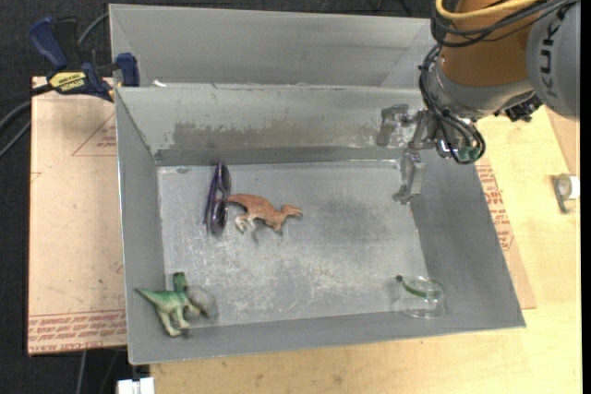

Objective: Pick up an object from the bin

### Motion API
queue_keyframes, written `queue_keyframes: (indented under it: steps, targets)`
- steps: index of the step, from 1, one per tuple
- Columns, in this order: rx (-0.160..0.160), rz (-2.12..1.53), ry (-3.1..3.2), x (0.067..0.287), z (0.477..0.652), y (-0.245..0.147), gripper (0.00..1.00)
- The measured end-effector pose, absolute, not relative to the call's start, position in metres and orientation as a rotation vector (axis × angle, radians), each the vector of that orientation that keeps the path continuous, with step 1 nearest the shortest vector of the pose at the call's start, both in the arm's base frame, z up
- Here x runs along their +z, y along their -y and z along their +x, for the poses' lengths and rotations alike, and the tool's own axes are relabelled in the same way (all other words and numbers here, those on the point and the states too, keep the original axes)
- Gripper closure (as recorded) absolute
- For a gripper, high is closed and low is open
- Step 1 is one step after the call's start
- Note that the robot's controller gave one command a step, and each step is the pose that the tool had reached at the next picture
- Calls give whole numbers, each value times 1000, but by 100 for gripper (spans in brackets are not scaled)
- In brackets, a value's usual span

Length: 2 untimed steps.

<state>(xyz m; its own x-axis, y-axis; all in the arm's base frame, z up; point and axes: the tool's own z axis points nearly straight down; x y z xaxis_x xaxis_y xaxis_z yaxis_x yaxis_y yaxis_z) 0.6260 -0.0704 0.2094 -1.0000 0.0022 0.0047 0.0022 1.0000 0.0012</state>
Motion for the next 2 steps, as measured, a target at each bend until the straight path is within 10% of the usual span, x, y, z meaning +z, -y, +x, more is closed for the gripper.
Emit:
queue_keyframes:
  steps: [1,2]
  targets:
    - [-1,0,3144,214,627,70,0]
    - [-5,-33,3147,285,628,27,0]
